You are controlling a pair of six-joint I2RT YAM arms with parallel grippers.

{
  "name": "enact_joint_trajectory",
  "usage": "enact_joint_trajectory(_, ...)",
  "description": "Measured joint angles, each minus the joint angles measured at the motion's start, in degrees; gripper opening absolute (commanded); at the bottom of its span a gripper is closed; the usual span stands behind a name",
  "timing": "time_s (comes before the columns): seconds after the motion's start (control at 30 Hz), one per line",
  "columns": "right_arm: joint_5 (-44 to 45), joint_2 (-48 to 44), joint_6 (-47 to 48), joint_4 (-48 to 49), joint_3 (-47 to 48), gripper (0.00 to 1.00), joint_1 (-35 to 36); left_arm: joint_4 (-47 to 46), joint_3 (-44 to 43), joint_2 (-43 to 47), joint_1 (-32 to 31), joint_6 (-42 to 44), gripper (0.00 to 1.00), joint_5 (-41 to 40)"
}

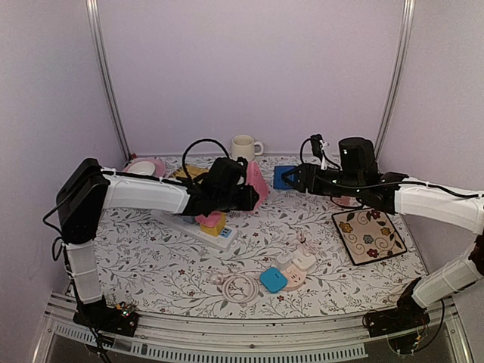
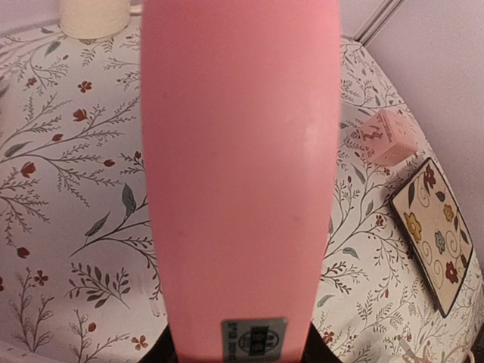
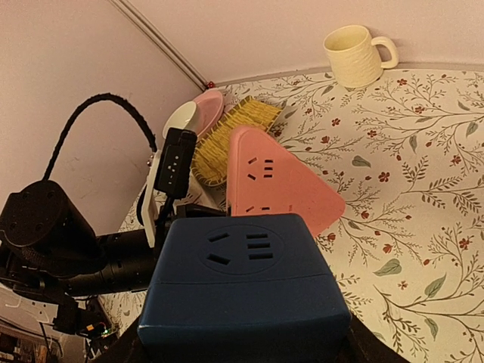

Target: Pull the plug off the socket

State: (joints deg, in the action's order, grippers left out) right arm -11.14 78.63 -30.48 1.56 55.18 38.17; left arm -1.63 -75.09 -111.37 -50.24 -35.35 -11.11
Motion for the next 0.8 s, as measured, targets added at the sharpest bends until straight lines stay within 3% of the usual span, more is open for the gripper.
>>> enact_joint_trajectory(0.23, -0.1, -3.7, 0.1, -1.2, 0.0, 0.04, -3.5, 0.5, -2.1, -3.2, 0.1, 0.3, 0.00, -0.1)
enact_joint_trajectory(0.53, 0.0, -2.1, 1.4, -2.3, 2.2, 0.04, 0.9, 1.9, -3.4, -5.3, 0.7, 0.6, 0.00, -0.1)
enact_joint_trajectory(0.8, -1.6, -2.4, 1.6, -3.3, 2.2, 0.04, -6.1, 1.9, -3.4, -5.3, 0.9, 0.9, 0.00, -0.1)
